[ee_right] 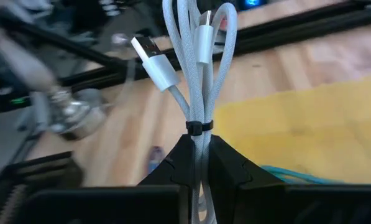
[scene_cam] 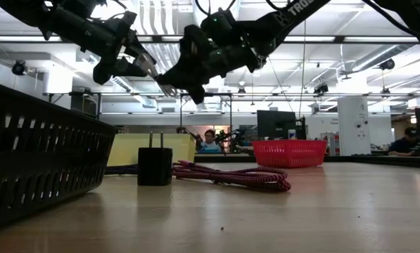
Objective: Pick and place items into bin
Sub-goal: Put the white charger cable into the yellow bin, then put the pink charger cable into the yellow bin
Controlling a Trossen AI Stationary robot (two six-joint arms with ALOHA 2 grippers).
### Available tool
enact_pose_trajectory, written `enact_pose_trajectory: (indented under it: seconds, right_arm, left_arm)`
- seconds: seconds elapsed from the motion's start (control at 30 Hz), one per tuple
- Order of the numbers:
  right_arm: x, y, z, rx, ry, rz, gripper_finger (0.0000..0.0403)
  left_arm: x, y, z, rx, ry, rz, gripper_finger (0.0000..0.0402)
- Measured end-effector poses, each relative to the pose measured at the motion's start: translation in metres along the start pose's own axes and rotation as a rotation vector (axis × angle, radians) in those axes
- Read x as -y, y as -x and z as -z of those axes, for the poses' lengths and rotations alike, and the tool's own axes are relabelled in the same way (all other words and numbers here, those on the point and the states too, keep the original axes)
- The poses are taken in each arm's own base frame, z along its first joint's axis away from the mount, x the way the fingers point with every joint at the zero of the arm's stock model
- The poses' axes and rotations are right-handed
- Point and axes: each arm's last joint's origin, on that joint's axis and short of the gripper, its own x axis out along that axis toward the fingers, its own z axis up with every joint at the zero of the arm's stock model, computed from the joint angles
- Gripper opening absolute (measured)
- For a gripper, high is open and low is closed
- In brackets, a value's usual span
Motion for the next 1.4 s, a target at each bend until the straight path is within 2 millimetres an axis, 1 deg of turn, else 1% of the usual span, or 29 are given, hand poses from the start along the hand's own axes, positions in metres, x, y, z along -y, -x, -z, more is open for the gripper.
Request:
enact_pose_trajectory:
  seconds: [0.13, 0.2, 0.37, 0.47, 0.6, 0.73, 0.83, 0.9, 1.0, 1.07, 1.13, 1.27, 1.4]
  right_arm:
    - [0.004, 0.001, 0.000, 0.004, -0.008, 0.060, 0.0016]
    - [0.005, 0.001, 0.000, 0.008, -0.016, 0.090, 0.0022]
    - [0.009, 0.002, 0.004, -0.001, -0.054, 0.232, 0.0062]
    - [0.011, 0.002, 0.007, -0.033, -0.070, 0.276, 0.0085]
    - [0.010, 0.002, 0.008, -0.040, -0.071, 0.275, 0.0109]
    - [0.010, 0.002, 0.008, -0.041, -0.077, 0.275, 0.0123]
    - [0.010, 0.002, 0.009, -0.049, -0.135, 0.256, 0.0129]
    - [0.008, 0.002, 0.011, -0.071, -0.190, 0.187, 0.0132]
    - [-0.002, 0.000, 0.011, -0.111, -0.188, -0.007, 0.0137]
    - [-0.015, -0.003, 0.013, -0.146, -0.177, -0.124, 0.0142]
    - [-0.029, -0.007, 0.017, -0.190, -0.169, -0.201, 0.0149]
    - [-0.055, -0.016, 0.035, -0.333, -0.204, -0.223, 0.0165]
    - [-0.079, -0.019, 0.061, -0.532, -0.244, -0.112, 0.0185]
  left_arm:
    - [0.000, 0.000, 0.000, 0.000, 0.000, 0.000, 0.0197]
    - [0.000, 0.000, 0.000, 0.000, 0.000, 0.000, 0.0197]
    - [0.000, 0.000, 0.000, 0.000, 0.000, 0.000, 0.0197]
    - [0.000, 0.000, 0.000, 0.000, 0.000, 0.000, 0.0197]
    - [0.000, 0.000, 0.000, 0.001, 0.000, 0.001, 0.0197]
    - [0.000, 0.000, 0.000, 0.001, 0.000, 0.001, 0.0197]
    - [0.000, 0.000, 0.000, 0.001, 0.000, 0.001, 0.0197]
    - [0.000, 0.000, 0.000, 0.001, 0.000, 0.001, 0.0197]
    - [0.000, 0.000, 0.000, 0.000, 0.000, 0.001, 0.0197]
    - [0.000, 0.000, 0.000, 0.000, 0.000, 0.001, 0.0197]
    - [0.000, 0.000, 0.000, 0.000, 0.000, 0.001, 0.0197]
    - [0.000, 0.000, 0.000, 0.000, 0.000, 0.001, 0.0197]
    - [0.000, 0.000, 0.000, -0.004, 0.000, 0.007, 0.0197]
